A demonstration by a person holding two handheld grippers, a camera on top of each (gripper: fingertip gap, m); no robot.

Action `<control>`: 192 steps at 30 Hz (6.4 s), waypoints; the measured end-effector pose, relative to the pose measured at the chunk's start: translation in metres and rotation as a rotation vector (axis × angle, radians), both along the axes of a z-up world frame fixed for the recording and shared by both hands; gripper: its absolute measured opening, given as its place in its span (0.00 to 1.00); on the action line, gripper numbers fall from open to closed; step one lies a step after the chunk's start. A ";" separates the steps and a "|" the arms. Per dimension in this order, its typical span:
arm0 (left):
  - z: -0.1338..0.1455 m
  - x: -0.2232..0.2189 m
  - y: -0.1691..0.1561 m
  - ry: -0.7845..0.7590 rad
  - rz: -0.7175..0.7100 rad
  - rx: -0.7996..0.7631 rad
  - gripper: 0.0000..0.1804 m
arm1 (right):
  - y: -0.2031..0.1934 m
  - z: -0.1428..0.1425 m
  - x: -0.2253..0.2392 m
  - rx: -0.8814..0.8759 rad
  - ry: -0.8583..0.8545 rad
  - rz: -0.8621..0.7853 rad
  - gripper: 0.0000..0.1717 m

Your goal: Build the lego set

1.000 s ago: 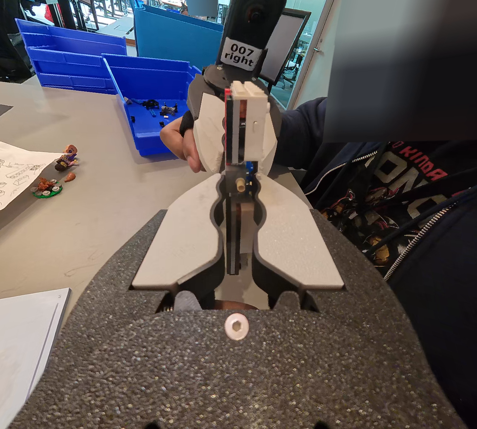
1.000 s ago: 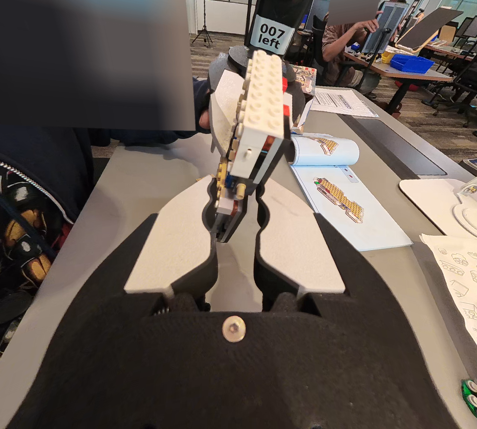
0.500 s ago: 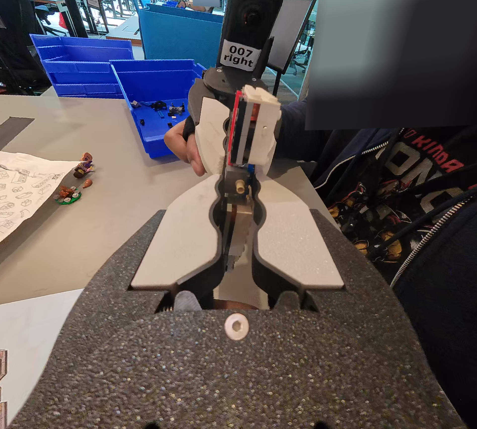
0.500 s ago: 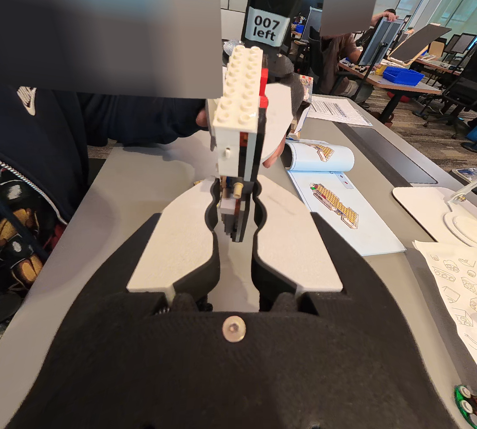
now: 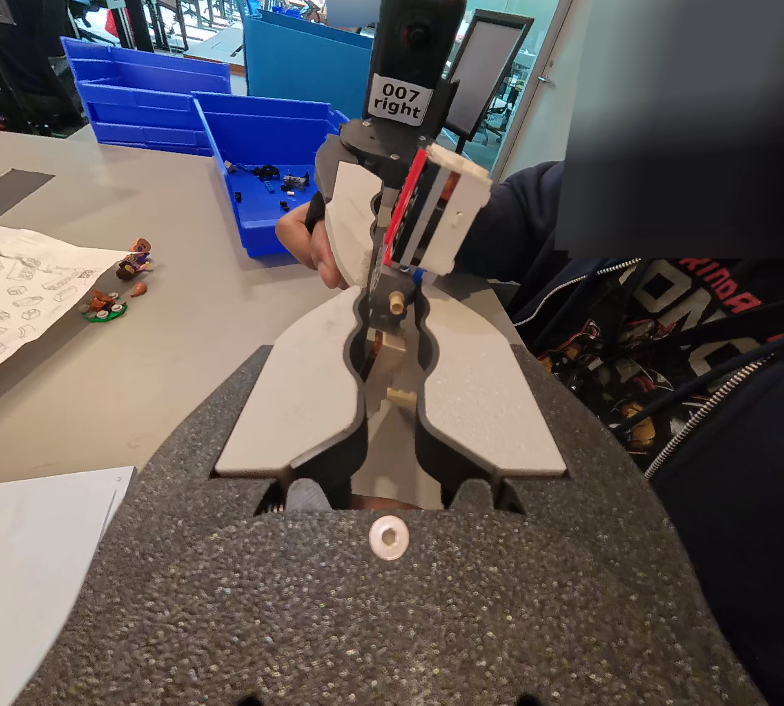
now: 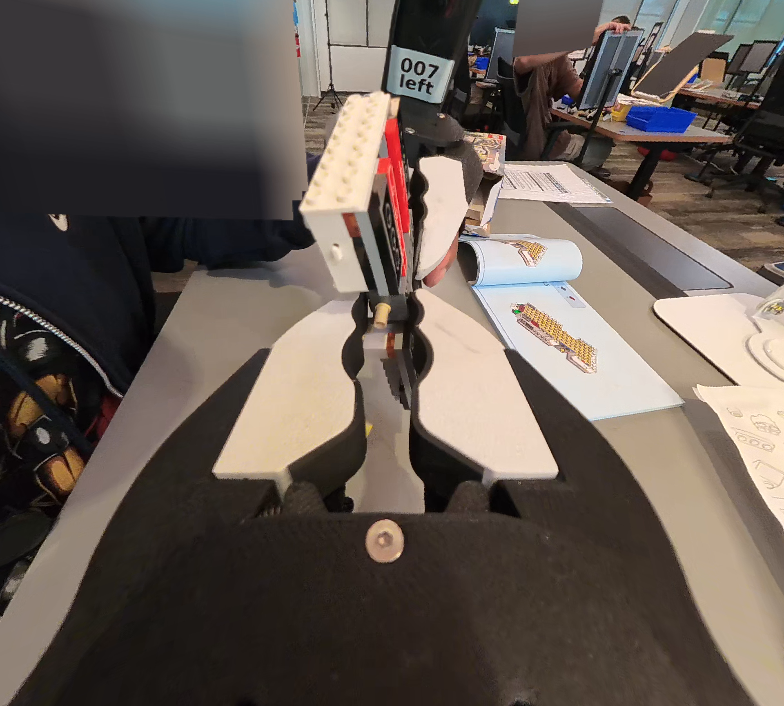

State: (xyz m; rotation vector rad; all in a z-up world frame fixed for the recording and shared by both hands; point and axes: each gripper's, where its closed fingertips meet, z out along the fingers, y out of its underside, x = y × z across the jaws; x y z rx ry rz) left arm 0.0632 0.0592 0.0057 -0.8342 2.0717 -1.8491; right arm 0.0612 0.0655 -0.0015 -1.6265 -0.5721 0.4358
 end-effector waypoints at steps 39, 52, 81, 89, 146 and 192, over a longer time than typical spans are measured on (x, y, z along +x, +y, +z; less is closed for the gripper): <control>-0.035 0.009 0.053 0.090 0.126 -0.158 0.20 | 0.041 -0.020 0.020 -0.188 0.526 0.078 0.10; -0.053 0.015 0.046 0.180 0.120 -0.146 0.13 | 0.046 -0.023 0.029 -0.215 0.686 0.078 0.11; -0.050 0.023 0.103 0.396 0.468 -0.978 0.13 | -0.051 -0.104 0.029 -0.562 -0.059 -0.260 0.30; -0.056 0.018 0.098 0.427 0.457 -1.029 0.12 | -0.072 -0.139 0.017 -0.725 -0.216 -0.313 0.33; -0.066 0.019 0.083 0.467 0.503 -0.948 0.13 | 0.008 -0.078 0.040 -0.546 -0.360 -0.439 0.15; -0.066 0.018 0.079 0.477 0.499 -0.937 0.13 | -0.010 -0.109 0.064 -0.730 -0.304 -0.412 0.21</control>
